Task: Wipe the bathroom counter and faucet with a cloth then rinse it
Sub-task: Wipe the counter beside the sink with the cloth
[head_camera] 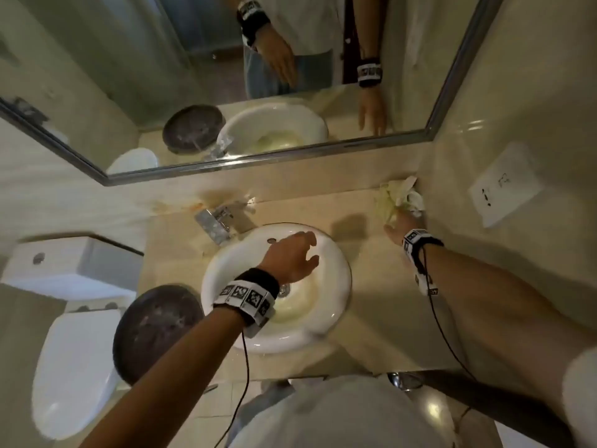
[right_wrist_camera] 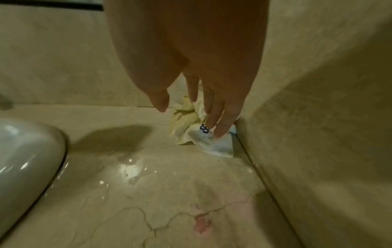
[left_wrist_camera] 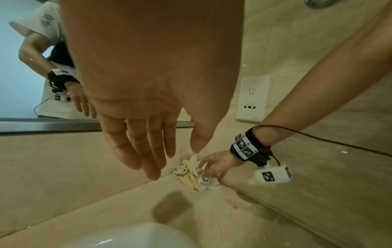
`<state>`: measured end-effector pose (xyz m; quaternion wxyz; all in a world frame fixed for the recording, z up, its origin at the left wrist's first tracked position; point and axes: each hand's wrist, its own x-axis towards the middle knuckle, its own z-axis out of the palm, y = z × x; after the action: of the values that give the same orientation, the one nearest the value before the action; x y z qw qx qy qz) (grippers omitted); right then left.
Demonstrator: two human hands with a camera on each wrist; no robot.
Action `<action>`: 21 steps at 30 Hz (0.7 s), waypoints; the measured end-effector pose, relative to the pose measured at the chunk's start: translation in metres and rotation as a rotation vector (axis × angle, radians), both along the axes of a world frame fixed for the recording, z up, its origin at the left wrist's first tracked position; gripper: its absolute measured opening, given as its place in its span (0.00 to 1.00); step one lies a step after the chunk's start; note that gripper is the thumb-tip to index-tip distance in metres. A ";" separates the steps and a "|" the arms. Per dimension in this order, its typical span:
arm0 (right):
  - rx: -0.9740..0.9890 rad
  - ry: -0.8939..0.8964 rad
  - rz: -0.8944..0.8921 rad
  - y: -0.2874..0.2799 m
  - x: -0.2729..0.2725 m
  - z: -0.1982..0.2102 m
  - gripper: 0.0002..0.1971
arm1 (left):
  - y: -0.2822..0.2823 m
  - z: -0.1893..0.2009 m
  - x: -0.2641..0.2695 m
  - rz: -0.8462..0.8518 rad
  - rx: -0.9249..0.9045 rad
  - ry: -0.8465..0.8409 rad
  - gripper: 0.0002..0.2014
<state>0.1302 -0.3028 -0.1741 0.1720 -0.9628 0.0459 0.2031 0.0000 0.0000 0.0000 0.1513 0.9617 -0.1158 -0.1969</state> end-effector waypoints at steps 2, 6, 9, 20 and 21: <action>-0.010 -0.004 -0.075 -0.008 0.003 -0.002 0.39 | -0.007 -0.003 0.002 -0.004 0.045 0.033 0.19; 0.005 0.044 -0.189 -0.005 0.008 -0.007 0.38 | -0.013 -0.016 -0.011 0.004 0.024 0.051 0.18; -0.024 0.123 -0.139 -0.012 0.016 -0.018 0.29 | -0.012 -0.027 -0.023 0.000 0.011 0.058 0.18; 0.204 -0.005 -0.372 -0.027 0.028 0.008 0.24 | -0.007 -0.036 -0.030 0.066 0.009 0.071 0.16; 0.246 -0.046 -0.410 -0.023 0.031 0.020 0.24 | -0.010 -0.035 -0.031 0.067 0.007 0.070 0.16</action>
<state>0.1609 -0.3260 -0.1544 0.3268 -0.9095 0.2114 0.1459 -0.0306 -0.0099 -0.0353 0.1582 0.9581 -0.0773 -0.2257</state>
